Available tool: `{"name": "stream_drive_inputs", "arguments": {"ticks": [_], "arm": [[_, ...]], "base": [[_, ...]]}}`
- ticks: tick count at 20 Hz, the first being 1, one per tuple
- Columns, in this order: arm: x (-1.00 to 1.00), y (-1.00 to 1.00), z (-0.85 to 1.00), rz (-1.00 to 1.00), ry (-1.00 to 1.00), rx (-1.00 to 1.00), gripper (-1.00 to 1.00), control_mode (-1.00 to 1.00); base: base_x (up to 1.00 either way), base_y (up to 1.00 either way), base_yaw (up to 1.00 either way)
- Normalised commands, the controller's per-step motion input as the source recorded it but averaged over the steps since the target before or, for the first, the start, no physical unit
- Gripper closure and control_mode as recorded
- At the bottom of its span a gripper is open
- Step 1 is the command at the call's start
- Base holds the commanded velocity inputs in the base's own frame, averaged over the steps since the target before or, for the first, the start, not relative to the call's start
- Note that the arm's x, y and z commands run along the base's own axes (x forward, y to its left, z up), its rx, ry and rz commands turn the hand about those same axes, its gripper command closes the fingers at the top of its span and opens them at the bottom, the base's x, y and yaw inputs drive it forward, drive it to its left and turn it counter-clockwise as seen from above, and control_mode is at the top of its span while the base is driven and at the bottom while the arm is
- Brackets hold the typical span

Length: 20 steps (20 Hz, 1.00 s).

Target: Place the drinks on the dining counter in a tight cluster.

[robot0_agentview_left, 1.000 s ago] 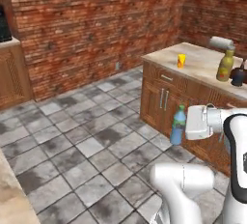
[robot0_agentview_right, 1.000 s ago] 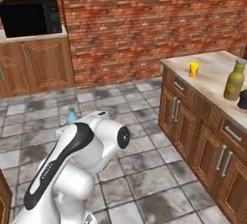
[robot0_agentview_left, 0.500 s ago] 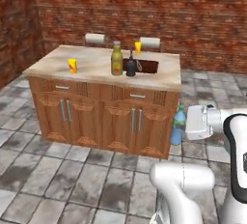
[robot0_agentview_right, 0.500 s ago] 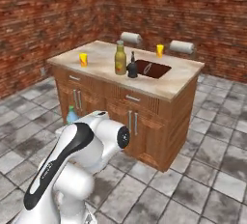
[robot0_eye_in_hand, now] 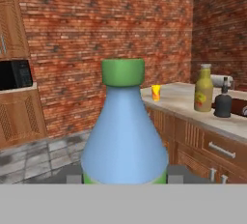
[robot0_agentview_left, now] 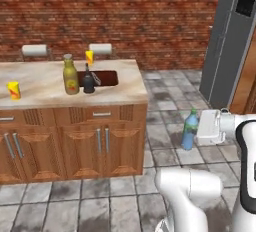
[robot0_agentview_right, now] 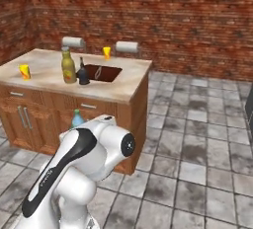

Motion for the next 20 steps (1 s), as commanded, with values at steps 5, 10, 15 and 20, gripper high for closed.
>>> {"name": "stream_drive_inputs", "arguments": {"ticks": [5, 10, 15, 20], "arm": [[0.00, 0.00, 0.00, 0.00, 0.00, 0.00, 1.00, 1.00], [0.00, 0.00, 0.00, 0.00, 0.00, 0.00, 1.00, 1.00], [0.00, 0.00, 0.00, 0.00, 0.00, 0.00, 1.00, 1.00], [0.00, 0.00, 0.00, 0.00, 0.00, 0.00, 1.00, 1.00]], "base": [[0.94, 0.21, 0.00], [0.88, 0.33, -0.02], [0.68, 0.56, -0.12], [0.74, 0.50, -0.08]]}}
